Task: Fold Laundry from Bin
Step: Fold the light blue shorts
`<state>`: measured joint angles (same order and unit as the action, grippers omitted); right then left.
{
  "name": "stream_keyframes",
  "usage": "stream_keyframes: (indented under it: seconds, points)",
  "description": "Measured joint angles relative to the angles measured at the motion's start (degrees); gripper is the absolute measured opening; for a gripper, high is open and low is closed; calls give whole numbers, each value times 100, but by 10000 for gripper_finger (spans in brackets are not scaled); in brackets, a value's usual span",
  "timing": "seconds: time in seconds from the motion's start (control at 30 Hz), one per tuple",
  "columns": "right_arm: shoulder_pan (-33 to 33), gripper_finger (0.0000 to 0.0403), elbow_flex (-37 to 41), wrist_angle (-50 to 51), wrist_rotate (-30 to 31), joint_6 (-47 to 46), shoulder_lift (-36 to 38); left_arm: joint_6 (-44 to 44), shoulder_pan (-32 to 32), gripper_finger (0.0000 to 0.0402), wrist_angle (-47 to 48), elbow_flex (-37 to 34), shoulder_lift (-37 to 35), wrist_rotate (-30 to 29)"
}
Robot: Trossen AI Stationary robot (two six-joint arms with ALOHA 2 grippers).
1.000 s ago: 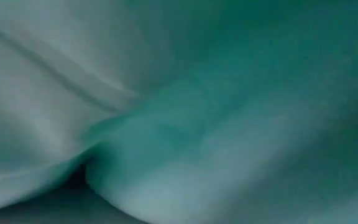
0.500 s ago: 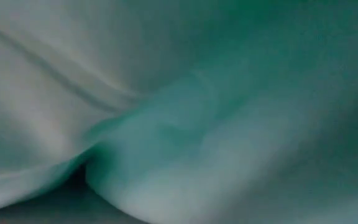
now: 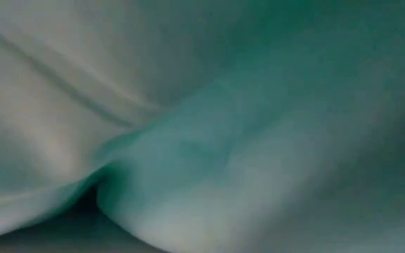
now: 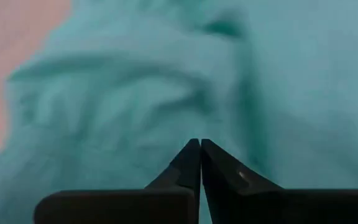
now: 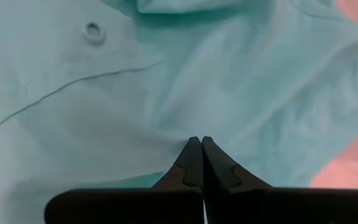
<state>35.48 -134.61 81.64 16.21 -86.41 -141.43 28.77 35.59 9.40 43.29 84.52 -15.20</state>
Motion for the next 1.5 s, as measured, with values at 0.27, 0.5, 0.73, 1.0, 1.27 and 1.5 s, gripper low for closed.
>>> stream_keyframes:
  seconds: [0.27,0.5,0.73,1.0,1.27,1.5]
  points:
    - [54,14,-11,380,157,-608,-43,-66,-689,0,169,0,747,163]
    - [-58,14,289,514,-107,-1082,-36,17,-1233,0,654,31,943,122]
    - [-280,14,1290,-460,-569,-1039,5,220,-1438,0,1744,1,608,-261]
    - [-887,14,1659,219,-1137,-391,22,481,-1717,0,2922,-11,201,-631]
    - [-1579,14,1789,905,-1103,1222,-32,627,-1873,0,3276,-11,-36,-435]
    - [-1706,32,1794,794,-88,1404,492,975,-1886,0,3378,-11,-1022,-467]
